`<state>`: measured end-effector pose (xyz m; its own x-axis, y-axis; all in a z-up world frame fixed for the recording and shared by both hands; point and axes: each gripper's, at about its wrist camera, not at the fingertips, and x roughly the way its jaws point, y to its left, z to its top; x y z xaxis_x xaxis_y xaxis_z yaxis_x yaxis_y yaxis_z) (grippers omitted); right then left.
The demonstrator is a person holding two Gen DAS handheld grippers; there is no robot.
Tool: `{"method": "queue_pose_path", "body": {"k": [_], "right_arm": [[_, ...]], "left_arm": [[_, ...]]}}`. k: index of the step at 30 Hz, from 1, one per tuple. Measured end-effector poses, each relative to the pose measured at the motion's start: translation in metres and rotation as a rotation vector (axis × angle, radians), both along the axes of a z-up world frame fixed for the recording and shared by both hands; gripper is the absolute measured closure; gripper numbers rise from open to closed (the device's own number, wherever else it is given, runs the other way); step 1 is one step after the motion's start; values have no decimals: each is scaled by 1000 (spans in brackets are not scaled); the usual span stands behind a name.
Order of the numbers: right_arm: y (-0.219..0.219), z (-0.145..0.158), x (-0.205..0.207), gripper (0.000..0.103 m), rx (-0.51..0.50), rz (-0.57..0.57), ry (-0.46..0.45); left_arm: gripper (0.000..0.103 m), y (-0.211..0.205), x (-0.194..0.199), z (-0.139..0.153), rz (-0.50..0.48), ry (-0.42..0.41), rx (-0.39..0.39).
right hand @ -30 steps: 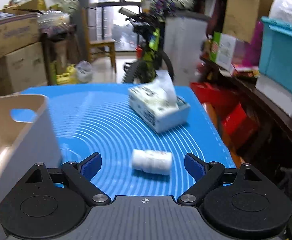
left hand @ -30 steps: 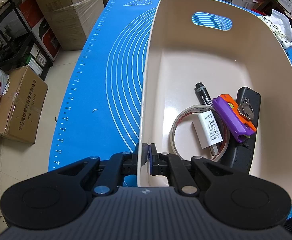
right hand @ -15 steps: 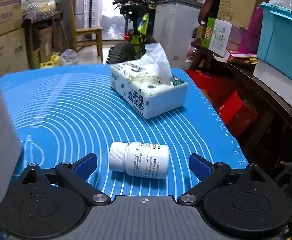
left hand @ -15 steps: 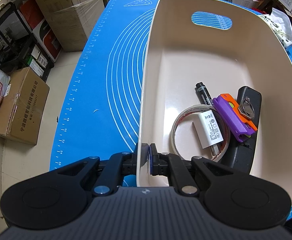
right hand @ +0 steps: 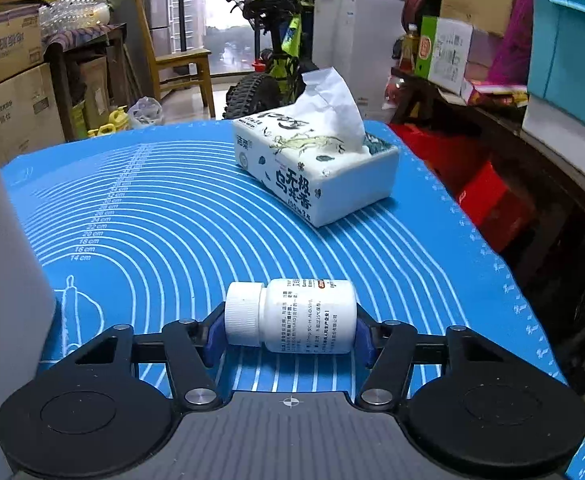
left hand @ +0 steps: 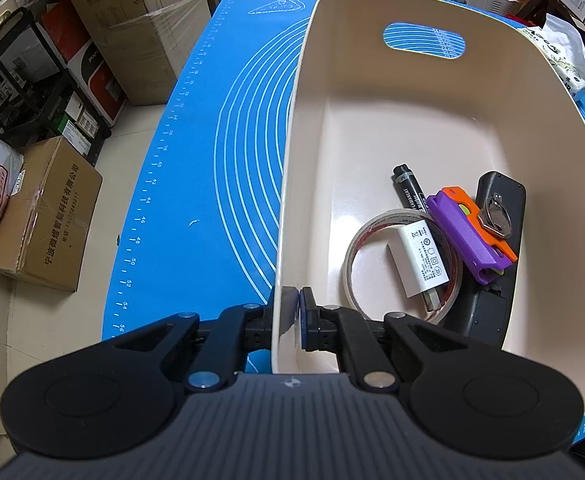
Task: Organize rigid objects
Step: 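Carry the white pill bottle into the basket and release it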
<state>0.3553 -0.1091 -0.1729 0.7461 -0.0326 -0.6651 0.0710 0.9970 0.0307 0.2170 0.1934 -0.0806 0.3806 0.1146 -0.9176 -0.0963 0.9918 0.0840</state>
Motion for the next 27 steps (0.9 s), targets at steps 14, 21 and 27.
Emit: {"method": "queue_pose_path", "body": {"k": [14,21,27], "right_arm": [[-13,46,-48,39,81,28,-73],[-11,91,-84,39,52,103,-155],[10,129,-110,39,77,219,-202]], "left_arm": [[93,-4,0,1,4,-6,13],[93,-3,0,1,12,-7,10],[93,-4,0,0,15,-8,10]]}}
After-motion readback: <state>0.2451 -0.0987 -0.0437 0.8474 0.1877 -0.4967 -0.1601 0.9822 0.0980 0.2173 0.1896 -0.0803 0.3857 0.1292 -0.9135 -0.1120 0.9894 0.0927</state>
